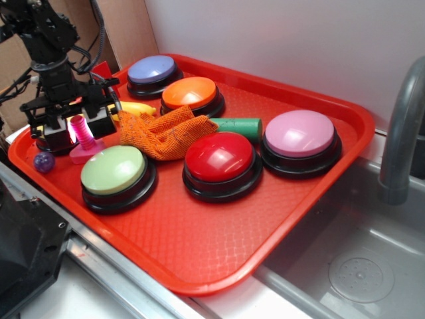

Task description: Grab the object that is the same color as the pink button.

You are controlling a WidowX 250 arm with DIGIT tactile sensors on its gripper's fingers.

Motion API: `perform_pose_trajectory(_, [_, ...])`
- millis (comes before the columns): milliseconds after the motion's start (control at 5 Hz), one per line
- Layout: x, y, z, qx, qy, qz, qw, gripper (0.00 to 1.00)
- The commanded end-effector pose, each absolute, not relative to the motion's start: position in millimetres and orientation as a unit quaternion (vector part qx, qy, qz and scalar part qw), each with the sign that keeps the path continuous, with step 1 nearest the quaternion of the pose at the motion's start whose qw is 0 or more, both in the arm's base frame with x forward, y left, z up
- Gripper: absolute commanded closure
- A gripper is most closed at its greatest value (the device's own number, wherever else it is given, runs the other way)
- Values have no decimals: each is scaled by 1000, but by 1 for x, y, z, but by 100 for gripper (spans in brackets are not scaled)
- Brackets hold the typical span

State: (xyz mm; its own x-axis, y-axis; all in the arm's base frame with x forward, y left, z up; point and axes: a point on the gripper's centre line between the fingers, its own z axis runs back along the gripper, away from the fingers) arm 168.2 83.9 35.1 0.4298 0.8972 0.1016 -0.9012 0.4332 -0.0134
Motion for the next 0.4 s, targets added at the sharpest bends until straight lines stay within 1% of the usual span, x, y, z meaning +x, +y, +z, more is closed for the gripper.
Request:
perform_pose_trajectory(0, [175, 79, 80, 14, -53, 403, 913, 100])
perform_pose_trajectory(200, [181, 55, 112, 3, -42, 304, 952, 100])
